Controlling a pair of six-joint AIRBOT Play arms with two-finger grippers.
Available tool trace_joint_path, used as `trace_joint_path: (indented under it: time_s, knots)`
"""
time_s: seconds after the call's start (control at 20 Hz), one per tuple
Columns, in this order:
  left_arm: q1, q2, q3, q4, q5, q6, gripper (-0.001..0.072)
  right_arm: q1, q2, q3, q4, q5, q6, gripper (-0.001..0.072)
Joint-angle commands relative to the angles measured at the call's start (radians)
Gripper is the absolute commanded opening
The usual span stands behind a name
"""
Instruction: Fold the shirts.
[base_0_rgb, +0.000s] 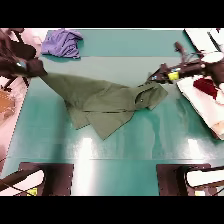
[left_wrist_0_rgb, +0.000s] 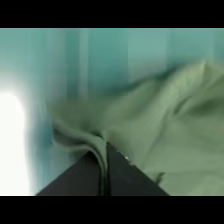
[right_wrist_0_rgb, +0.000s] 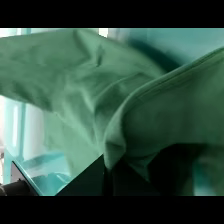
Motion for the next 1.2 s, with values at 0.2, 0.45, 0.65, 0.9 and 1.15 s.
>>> trace_joint_path:
  time_s: [0.2, 0.45, 0.65, 0.9, 1.15]
  knots:
    - [0.0, -0.105, -0.299, 0.024, 0.206, 0.007, 0.0022, 0.026, -0.123, 0.064, 0.002, -0.166, 0.018, 0.0167]
    - [0.0, -0.108, -0.316, 0.06, 0.266, 0.05, 0.0022, -0.128, 0.103, -0.023, 0.0, -0.048, -0.061, 0.0462]
    - [0.0, -0.108, -0.316, 0.095, 0.406, 0.049, 0.0022, -0.164, 0.36, -0.364, 0.003, 0.072, -0.077, 0.0462]
    - [0.002, -0.108, -0.316, 0.1, 0.499, -0.069, 0.0021, 0.011, 0.51, -0.797, 0.009, -0.254, -0.087, 0.0443]
    - [0.002, -0.108, -0.316, 0.098, 0.482, -0.073, 0.0022, 0.223, 0.331, -0.856, 0.035, -0.446, -0.106, 0.0426]
